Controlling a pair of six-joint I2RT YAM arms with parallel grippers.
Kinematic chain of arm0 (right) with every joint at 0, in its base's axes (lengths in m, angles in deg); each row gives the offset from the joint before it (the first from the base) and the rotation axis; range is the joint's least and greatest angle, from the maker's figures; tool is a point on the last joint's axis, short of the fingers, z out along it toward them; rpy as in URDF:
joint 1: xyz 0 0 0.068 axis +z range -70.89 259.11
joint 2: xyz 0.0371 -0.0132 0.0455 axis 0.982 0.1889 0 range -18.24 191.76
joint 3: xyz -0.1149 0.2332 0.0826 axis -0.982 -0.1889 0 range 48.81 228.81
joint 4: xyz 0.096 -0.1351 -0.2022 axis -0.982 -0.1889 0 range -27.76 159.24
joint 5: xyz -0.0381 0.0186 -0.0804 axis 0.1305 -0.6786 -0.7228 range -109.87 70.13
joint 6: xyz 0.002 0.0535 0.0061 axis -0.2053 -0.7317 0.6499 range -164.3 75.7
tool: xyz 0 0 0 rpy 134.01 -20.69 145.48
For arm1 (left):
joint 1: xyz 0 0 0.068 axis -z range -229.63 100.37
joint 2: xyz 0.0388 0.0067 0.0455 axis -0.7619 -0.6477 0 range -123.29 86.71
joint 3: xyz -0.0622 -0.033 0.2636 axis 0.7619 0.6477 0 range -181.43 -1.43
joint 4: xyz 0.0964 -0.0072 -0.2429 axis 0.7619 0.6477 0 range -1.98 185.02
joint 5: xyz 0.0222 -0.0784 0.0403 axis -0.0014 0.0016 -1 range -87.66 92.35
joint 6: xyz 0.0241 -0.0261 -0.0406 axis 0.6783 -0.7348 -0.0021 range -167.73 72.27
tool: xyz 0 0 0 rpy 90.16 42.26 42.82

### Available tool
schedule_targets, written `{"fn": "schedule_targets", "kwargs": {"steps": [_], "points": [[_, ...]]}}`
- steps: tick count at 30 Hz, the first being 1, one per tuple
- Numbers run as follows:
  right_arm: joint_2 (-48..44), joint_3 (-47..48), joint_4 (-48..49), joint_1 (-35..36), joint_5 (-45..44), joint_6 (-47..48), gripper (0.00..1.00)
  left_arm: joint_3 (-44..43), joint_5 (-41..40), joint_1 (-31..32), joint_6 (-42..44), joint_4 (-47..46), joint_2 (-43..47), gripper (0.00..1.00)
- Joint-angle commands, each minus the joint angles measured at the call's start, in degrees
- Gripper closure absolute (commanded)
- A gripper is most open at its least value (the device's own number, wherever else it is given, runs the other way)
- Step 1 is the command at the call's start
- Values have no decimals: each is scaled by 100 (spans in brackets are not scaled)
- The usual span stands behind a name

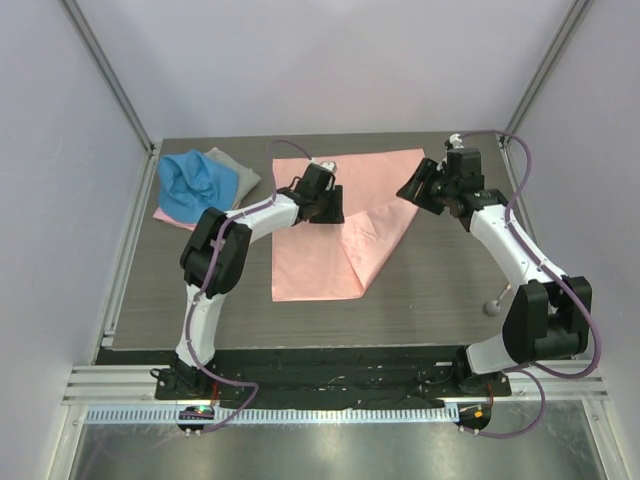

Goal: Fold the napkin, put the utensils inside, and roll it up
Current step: Fold the napkin

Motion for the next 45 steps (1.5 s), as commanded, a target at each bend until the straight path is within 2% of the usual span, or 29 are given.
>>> {"fn": "schedule_targets", "kwargs": {"steps": [1,8,11,13,19,20,28,32,38,45], "points": [[-256,-222,-102,-21,34,141,43,-417,-107,48,231,-67,-208,52],[-300,-425,-102,-30,51,115,43,-470,-221,57,267,12,-323,61],[-326,-442,-102,-30,42,132,42,-567,-221,65,249,135,-428,61],[-361,-442,-111,-21,8,150,43,-585,-151,65,249,144,-455,66],[-370,-478,-119,-30,-19,159,42,-541,-151,74,267,144,-455,89],[-388,-486,-128,-47,-28,159,42,-541,-151,74,267,170,-455,100],[-493,-451,-225,-100,-195,264,42,-821,-474,-49,574,328,-174,100],[-520,-399,-304,-126,-212,308,42,-988,-713,-364,820,452,-174,100],[-581,-451,-357,-135,-362,352,42,-1313,-441,-804,1180,460,-410,100],[-608,-574,-365,-135,-467,334,42,-2463,-90,-1209,1857,926,-955,100]]}}
